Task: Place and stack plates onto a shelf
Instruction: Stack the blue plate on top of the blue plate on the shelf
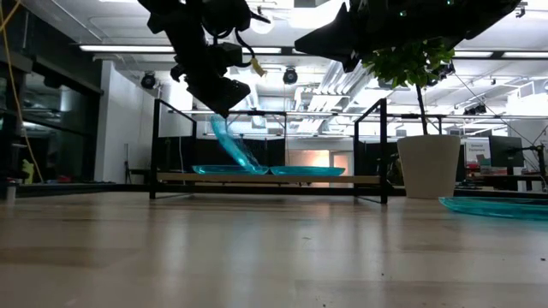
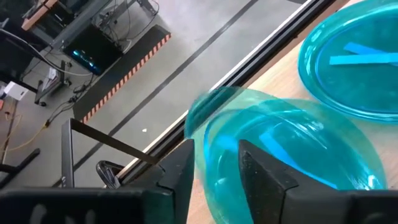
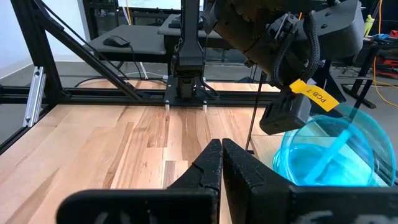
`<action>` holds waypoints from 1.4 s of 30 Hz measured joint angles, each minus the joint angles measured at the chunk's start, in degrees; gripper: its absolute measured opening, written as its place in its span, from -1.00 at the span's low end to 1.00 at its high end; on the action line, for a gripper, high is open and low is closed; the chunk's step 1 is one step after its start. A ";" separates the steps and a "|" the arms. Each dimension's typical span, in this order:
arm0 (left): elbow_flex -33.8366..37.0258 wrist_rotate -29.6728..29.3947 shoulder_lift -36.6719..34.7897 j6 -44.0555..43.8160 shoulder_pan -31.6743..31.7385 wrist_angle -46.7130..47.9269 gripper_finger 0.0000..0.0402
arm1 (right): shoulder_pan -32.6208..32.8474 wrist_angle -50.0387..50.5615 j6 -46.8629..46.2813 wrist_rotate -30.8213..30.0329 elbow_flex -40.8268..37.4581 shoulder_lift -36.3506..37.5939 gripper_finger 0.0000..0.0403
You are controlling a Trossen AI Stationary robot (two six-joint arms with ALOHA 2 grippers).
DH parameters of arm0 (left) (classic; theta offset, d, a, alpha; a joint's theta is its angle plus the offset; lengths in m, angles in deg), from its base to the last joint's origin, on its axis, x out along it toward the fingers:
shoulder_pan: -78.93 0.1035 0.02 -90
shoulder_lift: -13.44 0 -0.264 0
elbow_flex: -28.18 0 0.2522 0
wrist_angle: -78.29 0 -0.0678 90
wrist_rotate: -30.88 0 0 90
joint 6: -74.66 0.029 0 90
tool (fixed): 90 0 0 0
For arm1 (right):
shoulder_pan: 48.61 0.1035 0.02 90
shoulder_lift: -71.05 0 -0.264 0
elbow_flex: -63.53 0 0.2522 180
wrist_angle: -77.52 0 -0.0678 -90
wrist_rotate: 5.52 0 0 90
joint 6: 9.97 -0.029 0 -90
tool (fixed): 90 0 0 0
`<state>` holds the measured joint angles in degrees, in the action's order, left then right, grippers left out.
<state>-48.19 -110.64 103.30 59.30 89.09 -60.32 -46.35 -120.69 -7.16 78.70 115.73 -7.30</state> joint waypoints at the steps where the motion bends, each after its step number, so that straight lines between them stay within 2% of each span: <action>1: 0.00 0.00 0.00 0.04 0.10 -0.02 -0.41 | -0.02 0.00 0.00 0.00 0.00 0.00 -1.00; 10: 0.00 0.74 0.00 0.49 1.94 -0.04 -0.31 | -0.01 0.00 0.00 0.00 0.00 0.00 -1.00; 15: 0.00 -0.73 0.00 0.95 1.88 -0.07 -0.31 | 0.00 0.00 0.02 0.00 0.00 0.00 -1.00; 19: 0.06 2.42 0.00 0.68 -0.36 -0.52 -0.31 | 0.00 0.10 0.04 -0.02 0.00 0.00 -1.00; 23: 3.42 2.86 -0.68 5.15 -5.23 -8.16 -0.31 | -0.01 1.54 0.01 0.00 -0.02 0.00 -1.00; 25: 6.46 3.27 -2.10 8.88 -7.99 -15.49 -0.31 | -0.01 1.47 -0.39 -0.01 -0.04 0.00 -1.00; 28: 12.27 8.15 -5.16 14.28 -11.52 -27.07 -0.31 | 0.00 0.94 -0.85 -0.01 -0.04 0.00 -1.00; 30: 16.25 13.67 -7.96 17.01 -13.20 -34.62 -0.31 | 0.02 0.85 -0.85 0.00 -0.04 0.00 -1.00; 32: 20.09 21.09 -12.05 19.29 -14.01 -41.00 -0.31 | 0.02 0.88 -0.85 0.00 -0.02 0.00 -1.00; 34: 23.12 31.10 -16.08 20.83 -14.22 -46.06 -0.31 | 0.02 0.56 -0.85 0.00 -0.02 0.00 -1.00; 37: 25.90 44.36 -21.71 23.07 -13.90 -47.95 -0.31 | 0.02 -0.13 -0.85 0.00 0.04 0.00 -1.00; 39: 27.11 46.55 -24.48 23.45 -13.84 -48.33 -0.31 | 0.02 -0.90 -0.85 0.00 0.07 0.00 -1.00; 42: 28.26 45.50 -26.40 23.50 -14.19 -48.07 -0.31 | 0.02 -1.13 -0.85 0.02 0.09 0.00 -1.00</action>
<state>-19.92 -65.15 76.90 82.80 74.90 -108.38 -46.33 -121.82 -8.01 78.71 115.81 -7.30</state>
